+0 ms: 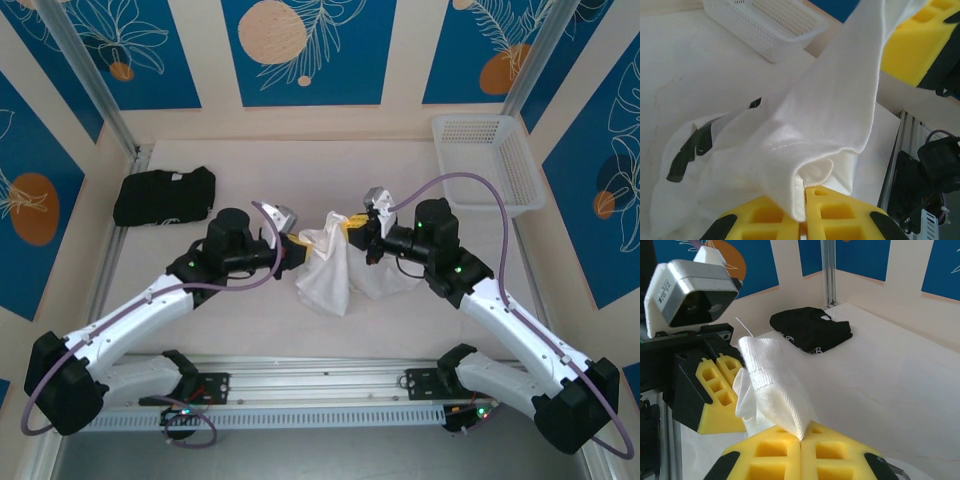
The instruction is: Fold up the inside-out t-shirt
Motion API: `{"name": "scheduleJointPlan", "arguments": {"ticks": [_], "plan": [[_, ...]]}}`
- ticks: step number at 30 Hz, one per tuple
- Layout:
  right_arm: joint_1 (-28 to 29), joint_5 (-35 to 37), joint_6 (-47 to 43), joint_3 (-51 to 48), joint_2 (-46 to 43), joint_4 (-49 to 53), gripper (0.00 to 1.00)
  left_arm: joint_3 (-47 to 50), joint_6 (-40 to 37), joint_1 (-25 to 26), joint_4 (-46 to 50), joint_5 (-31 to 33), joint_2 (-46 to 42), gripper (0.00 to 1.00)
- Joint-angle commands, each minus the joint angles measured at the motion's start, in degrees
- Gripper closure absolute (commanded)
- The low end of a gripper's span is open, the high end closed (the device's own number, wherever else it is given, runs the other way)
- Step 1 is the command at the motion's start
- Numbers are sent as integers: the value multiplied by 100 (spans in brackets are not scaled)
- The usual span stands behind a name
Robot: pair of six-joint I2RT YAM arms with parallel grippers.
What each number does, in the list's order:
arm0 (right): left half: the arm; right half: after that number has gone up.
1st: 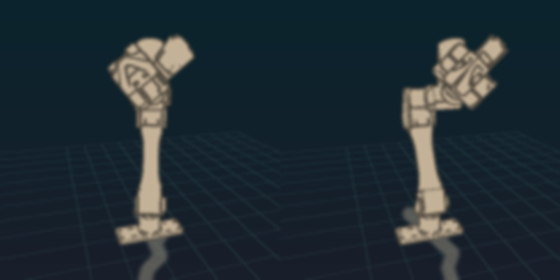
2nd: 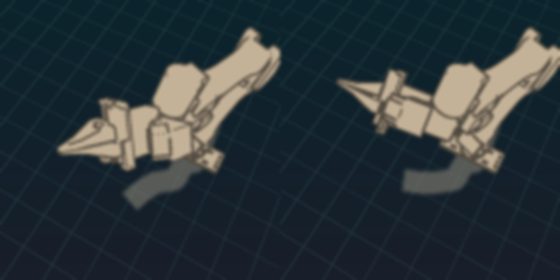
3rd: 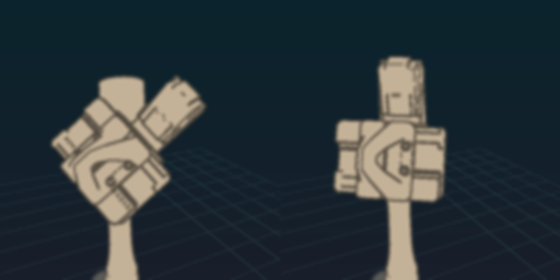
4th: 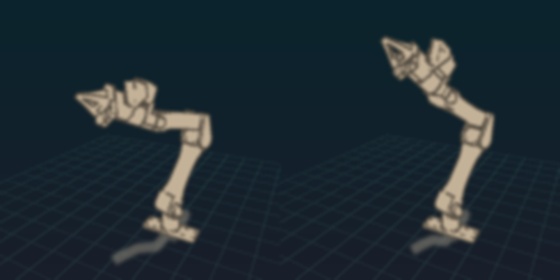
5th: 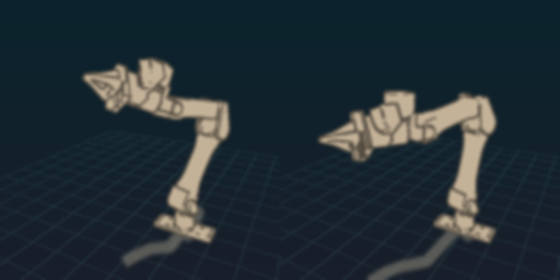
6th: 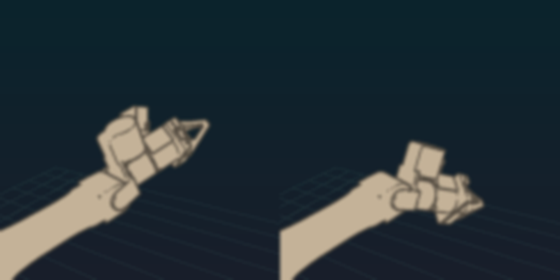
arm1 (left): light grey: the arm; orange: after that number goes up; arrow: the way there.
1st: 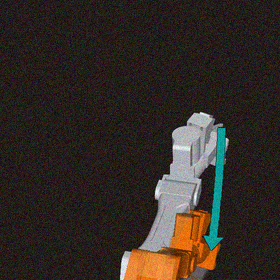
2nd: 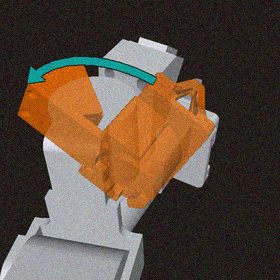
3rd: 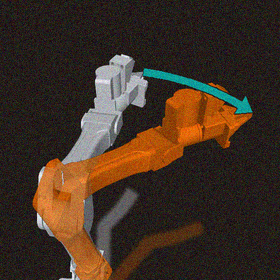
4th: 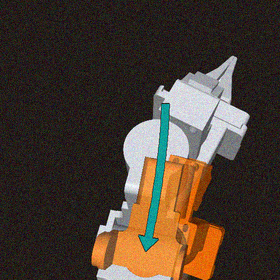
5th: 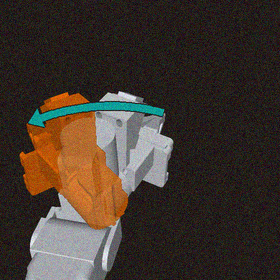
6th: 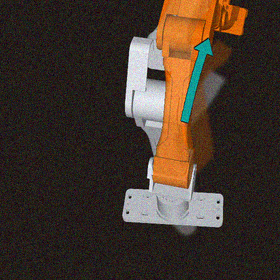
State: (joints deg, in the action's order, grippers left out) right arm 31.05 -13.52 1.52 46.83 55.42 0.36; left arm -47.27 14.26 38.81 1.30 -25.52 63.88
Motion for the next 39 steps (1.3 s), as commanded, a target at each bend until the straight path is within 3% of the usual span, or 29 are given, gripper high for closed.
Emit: {"name": "scheduleJointPlan", "arguments": {"ticks": [1, 10, 19, 23, 30, 35, 39], "plan": [[-36, -161, -237, 202, -90, 16, 100, 60, 35, 10, 51, -181, 62, 89], [-93, -442, -282, 167, -154, 26, 100, 65, 54, 0, 34, -79, 79, 86], [-114, -646, -424, 115, -196, 58, 100, 6, 68, -30, 266, 504, 166, 86], [-116, -728, -458, 13, -249, 9, 100, -37, 73, -54, 394, 828, 165, 81], [-127, -769, -434, -51, -255, -23, 100, 31, 39, -75, 349, 788, 76, 97], [-143, -681, -441, -49, -235, 15, 100, 177, -30, -72, 206, 785, -232, 97], [-188, -682, -332, -67, -239, -27, 100, 317, -73, -75, 152, 1014, -501, 92]]}}
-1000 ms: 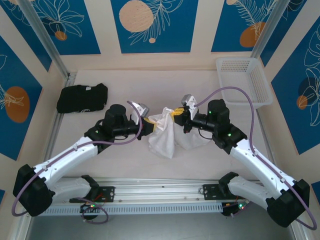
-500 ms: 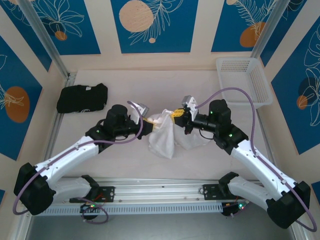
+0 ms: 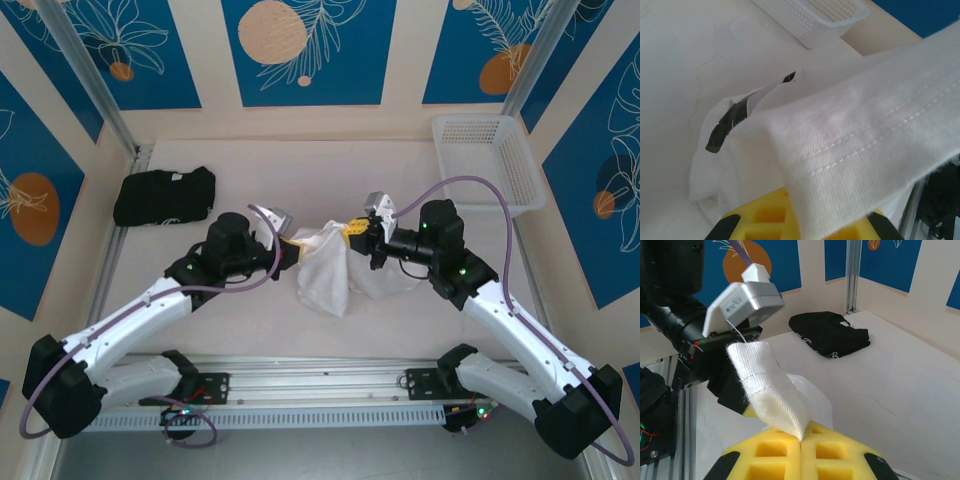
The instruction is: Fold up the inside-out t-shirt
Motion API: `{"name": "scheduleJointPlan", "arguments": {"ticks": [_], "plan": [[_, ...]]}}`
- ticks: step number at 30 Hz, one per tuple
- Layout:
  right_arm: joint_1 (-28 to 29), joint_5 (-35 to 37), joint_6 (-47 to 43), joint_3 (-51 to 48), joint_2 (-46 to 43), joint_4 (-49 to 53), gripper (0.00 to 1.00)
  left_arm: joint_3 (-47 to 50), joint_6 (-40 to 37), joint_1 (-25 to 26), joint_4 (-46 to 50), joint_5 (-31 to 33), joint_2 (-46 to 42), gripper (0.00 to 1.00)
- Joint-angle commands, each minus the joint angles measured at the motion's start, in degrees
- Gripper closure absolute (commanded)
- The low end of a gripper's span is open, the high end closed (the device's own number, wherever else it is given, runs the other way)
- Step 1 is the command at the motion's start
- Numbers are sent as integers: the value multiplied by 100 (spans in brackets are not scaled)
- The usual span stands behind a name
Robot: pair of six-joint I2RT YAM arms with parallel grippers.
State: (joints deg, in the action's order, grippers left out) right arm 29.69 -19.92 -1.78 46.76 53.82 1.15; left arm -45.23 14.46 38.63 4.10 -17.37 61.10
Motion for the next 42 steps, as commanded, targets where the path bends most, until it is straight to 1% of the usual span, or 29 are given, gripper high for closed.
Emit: {"name": "scheduleJointPlan", "arguments": {"ticks": [1, 3, 7, 9, 12, 14, 16, 18, 20, 21, 24, 26, 27, 30, 32, 35, 37, 40, 41, 42], "plan": [[-76, -68, 42, -60, -80, -114, 100, 153, -91, -52, -158, 236, -262, 92], [-119, -130, 117, -58, -104, -150, 100, 210, -105, -53, -173, 314, -300, 92], [-155, -102, 134, 7, -168, -80, 100, 135, -174, -58, 82, 667, -283, 97], [-142, 30, 114, 73, -160, 25, 100, 71, -172, -56, 173, 576, -286, 98], [27, 443, 15, 197, -69, 194, 100, 39, -80, -22, 33, -213, -383, 98], [188, 807, -98, 296, 32, 324, 100, 163, 172, -4, -424, -930, -552, 98], [324, 1240, -172, 411, 156, 458, 100, 310, 407, 2, -801, -1329, -786, 99], [395, 1659, -189, 553, 287, 612, 100, 389, 508, 10, -949, -1484, -1056, 100], [389, 1867, -127, 696, 411, 755, 100, 425, 489, 9, -847, -1331, -1311, 100], [373, 1856, -93, 728, 435, 773, 100, 420, 428, 10, -708, -1182, -1386, 100], [207, 1452, 185, 731, 377, 717, 100, 302, 196, 6, 162, -307, -1360, 100], [-90, 987, 576, 677, 287, 624, 100, 231, 128, 4, 708, 177, -1165, 100], [-237, 760, 756, 645, 250, 568, 100, 230, 120, 16, 846, 259, -1075, 100], [-637, 42, 1360, 501, 223, 306, 100, 281, 86, 64, 933, 106, -810, 100], [-722, -297, 1626, 436, 304, 139, 100, 321, 10, 138, 820, -72, -664, 98], [-727, -581, 1759, 423, 458, 84, 100, 348, -100, 229, 601, -159, -485, 95], [-724, -642, 1748, 422, 513, 100, 100, 357, -122, 253, 469, -168, -406, 94], [-737, -535, 1639, 444, 526, 239, 100, 359, -196, 279, 267, -244, -305, 86], [-766, -493, 1620, 464, 524, 266, 100, 342, -214, 283, 205, -237, -260, 86], [-811, -486, 1611, 501, 537, 294, 100, 319, -211, 293, 146, -216, -210, 88]]}}
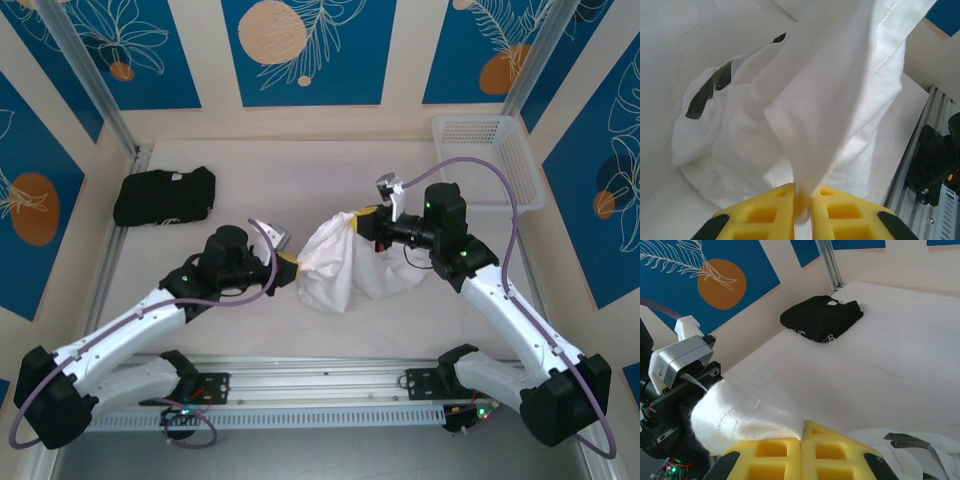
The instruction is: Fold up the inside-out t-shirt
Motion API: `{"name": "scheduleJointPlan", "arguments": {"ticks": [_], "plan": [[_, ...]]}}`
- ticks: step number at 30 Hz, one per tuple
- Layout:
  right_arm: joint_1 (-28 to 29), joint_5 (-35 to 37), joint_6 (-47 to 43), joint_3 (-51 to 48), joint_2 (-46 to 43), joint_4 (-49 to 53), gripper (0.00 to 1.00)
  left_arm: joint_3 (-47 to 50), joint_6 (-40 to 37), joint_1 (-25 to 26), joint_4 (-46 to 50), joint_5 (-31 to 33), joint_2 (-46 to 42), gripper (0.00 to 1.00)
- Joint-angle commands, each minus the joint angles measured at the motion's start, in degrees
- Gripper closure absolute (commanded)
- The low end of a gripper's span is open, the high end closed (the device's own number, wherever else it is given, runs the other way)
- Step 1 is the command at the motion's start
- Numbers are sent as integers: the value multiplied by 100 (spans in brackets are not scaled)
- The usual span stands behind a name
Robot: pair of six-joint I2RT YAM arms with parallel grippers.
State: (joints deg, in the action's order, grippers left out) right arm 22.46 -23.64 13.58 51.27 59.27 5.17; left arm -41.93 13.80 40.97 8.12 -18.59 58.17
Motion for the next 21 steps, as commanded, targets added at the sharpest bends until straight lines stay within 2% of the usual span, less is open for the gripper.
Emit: {"name": "scheduleJointPlan", "arguments": {"ticks": [1, 2, 6, 9, 11, 12, 15, 16, 17, 18, 19, 21], "plan": [[-142, -115, 78, 111, 12, -63, 100, -53, -134, 73, -346, -133, 156, 94], [-183, -64, 80, 181, 45, 58, 100, -98, -111, 125, -463, -196, 254, 100], [-235, 697, 65, 301, 62, 1334, 100, -163, -98, 545, -1038, -433, 902, 100], [-255, 1160, 409, -204, -371, 2127, 99, -205, -123, 994, -1469, -483, 1551, 100], [-271, 1845, 934, -690, -908, 2666, 97, -345, -159, 1399, -1694, -660, 2058, 100], [-306, 2134, 1099, -877, -1189, 2907, 94, -419, -173, 1573, -1782, -782, 2285, 100], [-392, 3232, 1404, -1283, -2084, 3356, 73, -668, -265, 1868, -1725, -1277, 2809, 98], [-392, 3581, 1415, -1378, -2391, 3293, 64, -705, -283, 1861, -1615, -1321, 2873, 88], [-394, 3728, 1345, -1459, -2569, 3114, 60, -732, -394, 1820, -1431, -1220, 2827, 75], [-394, 3785, 1292, -1494, -2621, 2938, 58, -739, -491, 1767, -1265, -1073, 2738, 67], [-383, 3846, 1236, -1521, -2581, 2638, 55, -722, -571, 1675, -1062, -878, 2582, 61], [-353, 3809, 1092, -1480, -2163, 2090, 53, -595, -474, 1365, -846, -341, 2190, 55]]}}
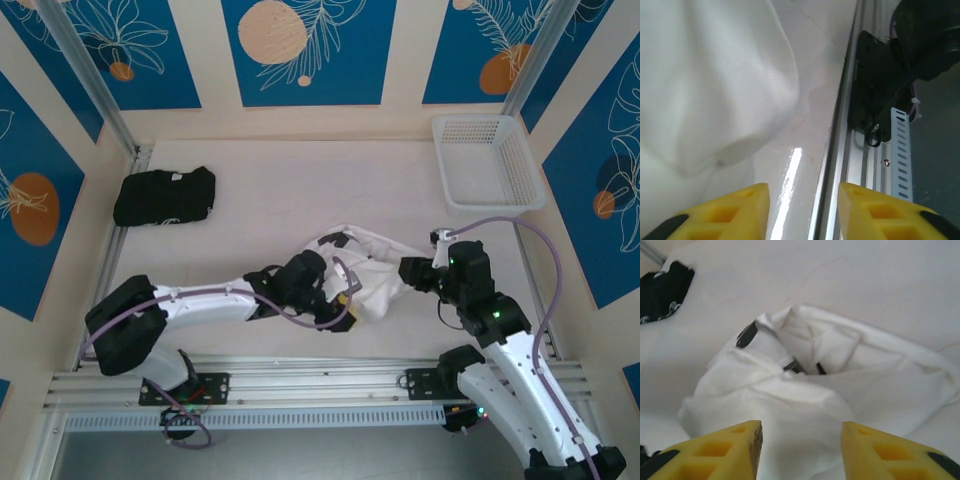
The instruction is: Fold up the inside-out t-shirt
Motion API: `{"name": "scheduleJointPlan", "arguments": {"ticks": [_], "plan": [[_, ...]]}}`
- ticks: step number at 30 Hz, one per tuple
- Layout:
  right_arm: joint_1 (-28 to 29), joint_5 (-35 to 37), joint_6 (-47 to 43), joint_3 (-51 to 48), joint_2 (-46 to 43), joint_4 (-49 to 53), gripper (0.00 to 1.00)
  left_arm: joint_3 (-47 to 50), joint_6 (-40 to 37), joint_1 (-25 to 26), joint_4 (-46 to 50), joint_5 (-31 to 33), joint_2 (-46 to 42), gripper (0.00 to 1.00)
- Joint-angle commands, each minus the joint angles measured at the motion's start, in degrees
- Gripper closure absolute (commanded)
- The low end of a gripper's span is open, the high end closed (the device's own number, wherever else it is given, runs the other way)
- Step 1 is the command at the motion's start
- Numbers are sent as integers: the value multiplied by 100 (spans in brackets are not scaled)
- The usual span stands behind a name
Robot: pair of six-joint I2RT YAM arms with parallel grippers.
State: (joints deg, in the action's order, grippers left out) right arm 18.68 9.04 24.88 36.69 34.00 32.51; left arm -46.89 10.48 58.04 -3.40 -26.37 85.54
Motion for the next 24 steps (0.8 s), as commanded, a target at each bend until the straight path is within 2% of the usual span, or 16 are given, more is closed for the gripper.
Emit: {"name": "scheduleJointPlan", "arguments": {"ticks": [1, 3, 5, 8, 11, 14, 17, 19, 22, 24], "plan": [[67, 553, -101, 46, 721, -870, 51, 37, 32, -592, 270, 675, -761, 52], [160, 442, -263, 179, 1425, -1395, 48, 348, 568, -1138, 77, 1062, -1107, 44], [231, -26, -365, 371, 2294, -2014, 44, 583, 1334, -1779, -18, 1467, -1234, 38], [311, -807, -282, 960, 3708, -2402, 38, 679, 2019, -2504, -89, 1436, -936, 37], [447, -1201, -255, 1443, 4768, -2464, 33, 583, 2175, -2693, -358, 1234, -357, 35], [574, -1416, -95, 1530, 5416, -2725, 33, 223, 2279, -2690, -451, 847, 412, 33], [606, -1482, -10, 1613, 5777, -2870, 41, 92, 2485, -2624, -763, 498, 995, 37], [582, -1382, -21, 1680, 5837, -2921, 53, 143, 2663, -2580, -1128, 300, 1214, 41], [510, -1396, -27, 1801, 5812, -3123, 74, 211, 3016, -2574, -1909, -165, 1429, 58], [485, -1482, -26, 1920, 5776, -3266, 84, 173, 3190, -2574, -2424, -395, 1528, 76]]}}
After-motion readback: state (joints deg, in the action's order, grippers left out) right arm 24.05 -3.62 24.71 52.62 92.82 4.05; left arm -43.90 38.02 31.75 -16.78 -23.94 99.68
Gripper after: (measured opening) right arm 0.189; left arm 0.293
